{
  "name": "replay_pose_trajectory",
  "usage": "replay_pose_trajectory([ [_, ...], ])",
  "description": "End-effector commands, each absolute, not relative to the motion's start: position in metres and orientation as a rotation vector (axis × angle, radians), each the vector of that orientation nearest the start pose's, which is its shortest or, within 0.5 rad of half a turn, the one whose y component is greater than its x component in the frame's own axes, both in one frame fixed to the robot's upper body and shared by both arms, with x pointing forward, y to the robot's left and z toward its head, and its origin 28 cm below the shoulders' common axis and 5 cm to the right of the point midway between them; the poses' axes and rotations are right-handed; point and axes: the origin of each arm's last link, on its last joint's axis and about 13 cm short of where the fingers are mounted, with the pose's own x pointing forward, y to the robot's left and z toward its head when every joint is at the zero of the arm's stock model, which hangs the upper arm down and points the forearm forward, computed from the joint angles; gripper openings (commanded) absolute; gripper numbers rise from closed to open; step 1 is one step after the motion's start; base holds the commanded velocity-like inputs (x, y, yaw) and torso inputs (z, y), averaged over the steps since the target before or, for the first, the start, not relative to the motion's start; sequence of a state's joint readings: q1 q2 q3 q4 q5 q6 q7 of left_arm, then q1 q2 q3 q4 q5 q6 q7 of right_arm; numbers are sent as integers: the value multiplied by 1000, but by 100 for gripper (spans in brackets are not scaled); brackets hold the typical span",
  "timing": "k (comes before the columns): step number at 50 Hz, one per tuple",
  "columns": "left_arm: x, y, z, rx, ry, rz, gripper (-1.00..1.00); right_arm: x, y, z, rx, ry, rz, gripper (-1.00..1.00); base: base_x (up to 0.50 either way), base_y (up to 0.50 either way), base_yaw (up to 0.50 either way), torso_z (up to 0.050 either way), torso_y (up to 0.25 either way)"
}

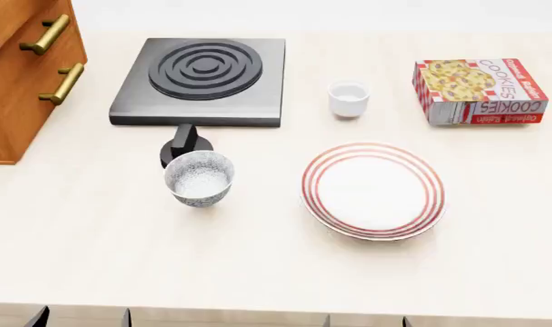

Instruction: Pick the akita bowl on the wooden cabinet and place it on the plate.

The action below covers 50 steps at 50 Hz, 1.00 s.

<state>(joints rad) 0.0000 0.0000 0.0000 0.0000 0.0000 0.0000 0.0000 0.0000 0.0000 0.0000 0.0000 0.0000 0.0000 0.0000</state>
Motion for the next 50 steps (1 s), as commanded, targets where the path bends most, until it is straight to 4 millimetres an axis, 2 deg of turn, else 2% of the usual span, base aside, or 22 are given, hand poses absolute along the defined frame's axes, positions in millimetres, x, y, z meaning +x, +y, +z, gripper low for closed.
replay_pose_trajectory([
  [1,211,207,13,-26,16,28,100,210,-96,13,13,2,23,100,0,0,0,0,0],
  [27,214,206,12,17,49,51,100,209,-96,12,16,11,33,100,0,0,0,0,0],
  [32,209,203,16,48,-8,49,100,208,-96,14,15,-5,26,100,0,0,0,0,0],
  [37,204,198,30,24,-72,40,100,203,-98,37,9,-82,5,100,0,0,0,0,0],
  [42,197,199,62,-5,-147,63,100,196,-95,68,-25,-178,21,100,0,0,0,0,0],
  [44,197,199,62,-5,-147,63,100,196,-95,68,-25,-178,21,100,0,0,0,0,0],
  [45,194,198,77,-17,-177,69,100,193,-95,83,-28,-217,19,100,0,0,0,0,0],
  [46,193,197,81,-15,-191,68,100,192,-95,88,-30,-235,19,100,0,0,0,0,0],
  [50,193,197,88,3,-191,84,100,190,-95,99,-38,-265,19,100,0,0,0,0,0],
])
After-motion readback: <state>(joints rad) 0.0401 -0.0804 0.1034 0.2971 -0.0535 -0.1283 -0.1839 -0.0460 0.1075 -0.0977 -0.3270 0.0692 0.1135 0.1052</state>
